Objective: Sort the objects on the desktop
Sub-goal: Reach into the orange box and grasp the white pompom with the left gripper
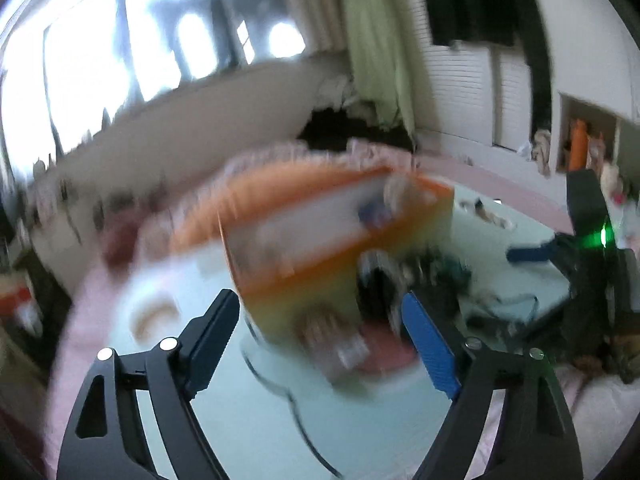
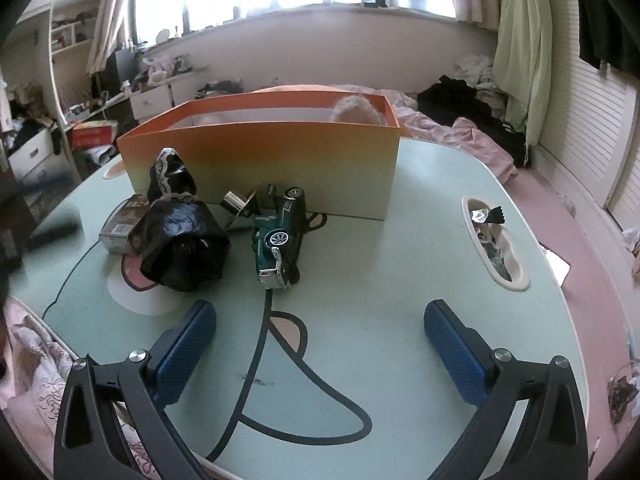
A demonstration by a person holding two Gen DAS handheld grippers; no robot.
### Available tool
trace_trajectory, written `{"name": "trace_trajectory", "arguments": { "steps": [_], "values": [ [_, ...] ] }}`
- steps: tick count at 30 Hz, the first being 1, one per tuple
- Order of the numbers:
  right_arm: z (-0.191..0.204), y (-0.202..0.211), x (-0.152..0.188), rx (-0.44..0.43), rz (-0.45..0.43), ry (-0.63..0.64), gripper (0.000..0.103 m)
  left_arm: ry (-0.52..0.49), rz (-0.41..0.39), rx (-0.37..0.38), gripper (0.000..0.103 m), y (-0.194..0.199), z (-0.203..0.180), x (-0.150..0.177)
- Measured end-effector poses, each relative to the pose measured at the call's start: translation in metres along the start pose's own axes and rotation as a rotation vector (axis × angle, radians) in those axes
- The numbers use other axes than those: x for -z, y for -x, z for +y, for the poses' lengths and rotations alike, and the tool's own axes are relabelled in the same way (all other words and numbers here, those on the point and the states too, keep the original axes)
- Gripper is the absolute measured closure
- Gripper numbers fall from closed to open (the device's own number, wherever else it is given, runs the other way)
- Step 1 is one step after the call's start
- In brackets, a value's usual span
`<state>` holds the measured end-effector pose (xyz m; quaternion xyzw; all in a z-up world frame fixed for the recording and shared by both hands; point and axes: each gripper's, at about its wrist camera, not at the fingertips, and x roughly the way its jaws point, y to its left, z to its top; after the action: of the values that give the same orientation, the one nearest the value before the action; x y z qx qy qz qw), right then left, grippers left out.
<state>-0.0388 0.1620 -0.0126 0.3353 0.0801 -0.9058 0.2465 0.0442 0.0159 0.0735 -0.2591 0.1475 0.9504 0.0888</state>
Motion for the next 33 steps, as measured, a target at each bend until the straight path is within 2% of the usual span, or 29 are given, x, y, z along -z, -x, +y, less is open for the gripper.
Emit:
{"name": "trace_trajectory", "arguments": {
  "steps": [1, 2, 3, 4, 5, 7, 9, 10, 12, 13, 14, 18, 19, 21, 23, 27, 29, 30, 33],
  "values": [
    [0.004, 0.002, 0.002, 0.000, -0.001, 0.001, 0.000, -0.058, -0.005, -0.032, 0.029, -0.004, 0.000, -0.017],
    [0.004, 0.004, 0.003, -0.001, -0.002, 0.001, 0.000, -0.090, 0.001, -0.053, 0.050, -0.012, 0.001, -0.030],
    [0.002, 0.006, 0.004, -0.002, -0.003, 0.002, 0.000, -0.102, 0.024, -0.063, 0.062, -0.023, 0.005, -0.042],
    [0.002, 0.007, 0.005, -0.002, -0.004, 0.001, 0.000, -0.076, 0.087, -0.055, 0.082, -0.047, 0.017, -0.061],
    [0.003, 0.007, 0.006, -0.002, -0.004, 0.001, 0.000, -0.056, 0.121, -0.040, 0.085, -0.059, 0.025, -0.067],
    [0.003, 0.008, 0.006, -0.002, -0.005, 0.001, 0.000, -0.001, 0.265, 0.009, 0.085, -0.105, 0.045, -0.079],
    [0.003, 0.008, 0.006, -0.003, -0.005, 0.001, 0.000, 0.034, 0.371, 0.013, 0.085, -0.139, 0.058, -0.079],
    [0.004, 0.008, 0.006, -0.004, -0.005, 0.001, 0.000, 0.049, 0.397, 0.028, 0.085, -0.151, 0.063, -0.079],
    [0.006, 0.008, 0.005, -0.003, -0.005, 0.001, 0.000, 0.043, 0.434, 0.043, 0.071, -0.164, 0.063, -0.079],
    [0.006, 0.009, 0.006, -0.003, -0.006, 0.001, 0.000, 0.003, 0.480, 0.027, 0.060, -0.174, 0.060, -0.079],
    [0.006, 0.009, 0.006, -0.003, -0.005, 0.001, 0.000, -0.022, 0.489, 0.008, 0.057, -0.178, 0.058, -0.081],
    [0.006, 0.009, 0.006, -0.004, -0.006, 0.001, 0.000, -0.069, 0.550, -0.061, 0.057, -0.196, 0.056, -0.081],
    [0.007, 0.009, 0.006, -0.004, -0.007, 0.002, 0.000, -0.082, 0.558, -0.065, 0.051, -0.198, 0.055, -0.081],
    [0.006, 0.009, 0.006, -0.004, -0.006, 0.001, 0.000, -0.082, 0.591, -0.040, 0.048, -0.203, 0.052, -0.076],
    [0.006, 0.009, 0.006, -0.005, -0.005, 0.000, 0.000, -0.064, 0.657, 0.035, 0.049, -0.212, 0.043, -0.068],
    [0.006, 0.009, 0.006, -0.005, -0.006, 0.000, 0.000, -0.079, 0.650, 0.033, 0.052, -0.215, 0.037, -0.066],
    [0.007, 0.010, 0.006, -0.004, -0.007, 0.002, 0.000, -0.091, 0.631, -0.005, 0.066, -0.215, 0.040, -0.066],
    [0.006, 0.009, 0.006, -0.004, -0.006, 0.001, 0.000, -0.089, 0.620, -0.014, 0.067, -0.213, 0.043, -0.067],
    [0.007, 0.010, 0.006, -0.004, -0.006, 0.001, 0.000, 0.020, 0.558, 0.078, 0.068, -0.196, 0.059, -0.077]
  ]
}}
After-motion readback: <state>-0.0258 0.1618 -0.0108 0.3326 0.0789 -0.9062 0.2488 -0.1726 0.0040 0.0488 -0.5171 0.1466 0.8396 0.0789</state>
